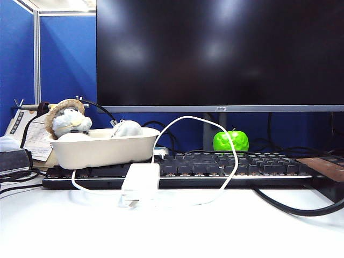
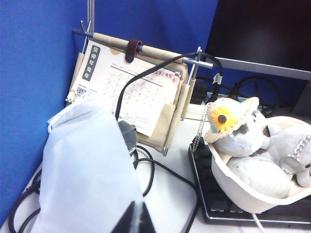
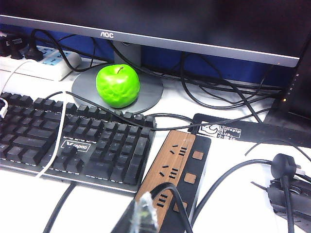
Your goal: Identity fluffy octopus among items on the table, put them into the paper lunch box.
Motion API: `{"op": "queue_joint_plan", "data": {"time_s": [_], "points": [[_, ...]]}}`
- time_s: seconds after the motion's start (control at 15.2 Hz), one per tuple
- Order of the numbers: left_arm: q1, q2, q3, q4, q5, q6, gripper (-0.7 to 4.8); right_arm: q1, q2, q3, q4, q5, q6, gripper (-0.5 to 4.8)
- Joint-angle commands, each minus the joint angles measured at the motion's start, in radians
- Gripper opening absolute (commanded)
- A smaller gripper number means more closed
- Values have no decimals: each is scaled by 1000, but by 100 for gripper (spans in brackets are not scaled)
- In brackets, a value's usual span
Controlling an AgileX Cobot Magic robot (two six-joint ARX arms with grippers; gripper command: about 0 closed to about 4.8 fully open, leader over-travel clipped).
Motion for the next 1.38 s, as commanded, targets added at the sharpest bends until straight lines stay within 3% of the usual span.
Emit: {"op": "queue_joint_plan", "data": {"time_s": [0.07,0.39,0.79,1.38], "points": [[2,-3,0,-43,-77,7,-2,0,0,4,14,2,0,-6],[2,-3,0,-74,-93,3,-2,0,0,4,14,2,0,-6],[2,-3,0,206,-86,60,-3,0,0,4,13,2,0,-6],[2,-3,0,161,-85,48,-2,0,0,4,13,2,0,-6]]}}
